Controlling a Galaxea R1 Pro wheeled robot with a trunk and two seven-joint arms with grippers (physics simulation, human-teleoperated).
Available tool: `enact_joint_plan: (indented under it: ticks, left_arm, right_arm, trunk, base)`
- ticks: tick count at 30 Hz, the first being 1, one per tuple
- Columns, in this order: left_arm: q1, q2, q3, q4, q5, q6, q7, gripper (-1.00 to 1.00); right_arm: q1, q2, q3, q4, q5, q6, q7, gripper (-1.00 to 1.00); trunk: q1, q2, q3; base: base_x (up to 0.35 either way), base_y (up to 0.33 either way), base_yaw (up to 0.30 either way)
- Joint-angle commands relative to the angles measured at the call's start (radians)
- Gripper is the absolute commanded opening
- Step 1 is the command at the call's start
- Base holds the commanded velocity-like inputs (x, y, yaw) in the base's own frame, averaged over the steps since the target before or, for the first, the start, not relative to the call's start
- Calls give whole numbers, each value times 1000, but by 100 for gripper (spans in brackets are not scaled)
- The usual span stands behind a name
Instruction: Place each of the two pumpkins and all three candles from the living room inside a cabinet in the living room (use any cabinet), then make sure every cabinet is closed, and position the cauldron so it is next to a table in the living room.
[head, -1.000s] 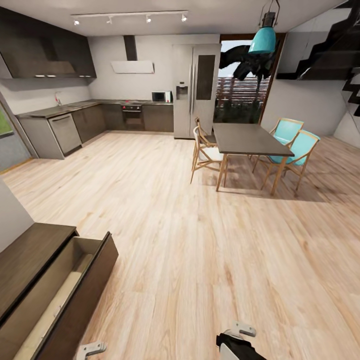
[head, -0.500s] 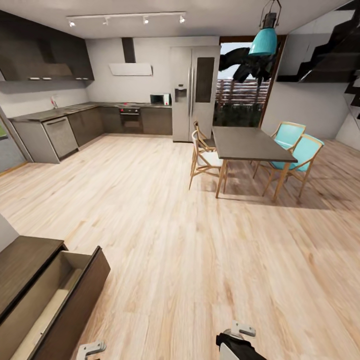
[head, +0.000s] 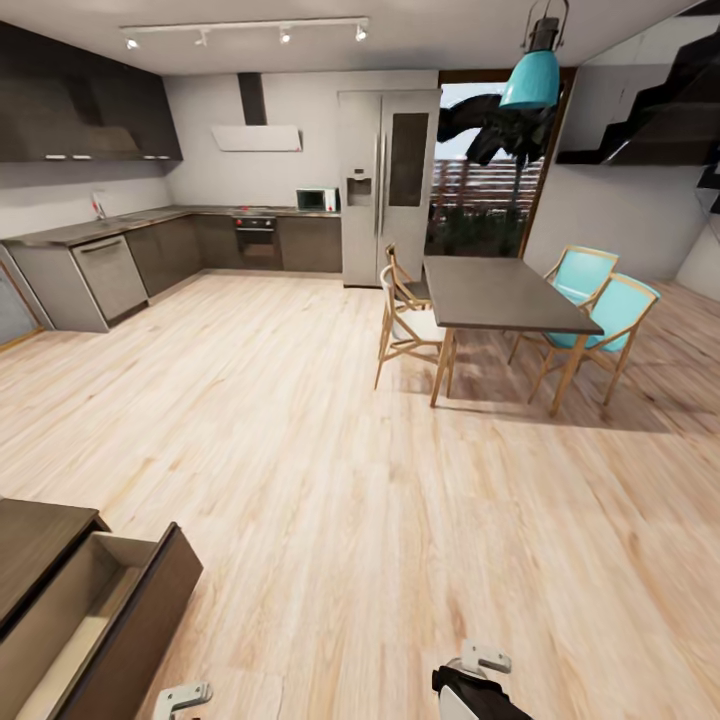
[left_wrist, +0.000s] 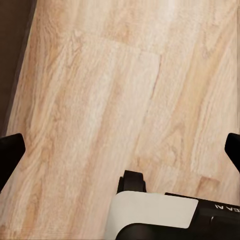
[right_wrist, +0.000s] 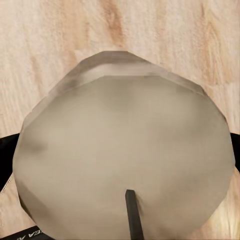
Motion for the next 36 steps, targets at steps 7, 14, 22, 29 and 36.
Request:
enact_joint_plan:
  ticks: [7, 14, 22, 29, 36]
  left_arm:
    - [0, 0, 0, 0, 0, 0, 0, 100]
    - [0, 0, 0, 0, 0, 0, 0, 100]
    - [0, 0, 0, 0, 0, 0, 0, 100]
    - [0, 0, 0, 0, 0, 0, 0, 100]
    - [0, 0, 0, 0, 0, 0, 0, 100]
  right_arm:
    - [0, 0, 1, 0, -2, -3, 1, -100]
    - [0, 0, 2, 0, -2, -3, 1, -100]
    - [0, 0, 2, 0, -2, -3, 1, -100]
    - [0, 0, 2, 0, -2, -3, 1, -100]
    - [0, 0, 2, 0, -2, -3, 1, -100]
  trunk:
    - [0, 0, 0]
    - [0, 0, 0]
    - [0, 0, 0]
    - [0, 0, 0]
    - [0, 0, 0]
  base:
    - [330, -10, 0]
    - [322, -48, 0]
    - [281, -146, 0]
    - [290, -17, 0]
    - [290, -69, 0]
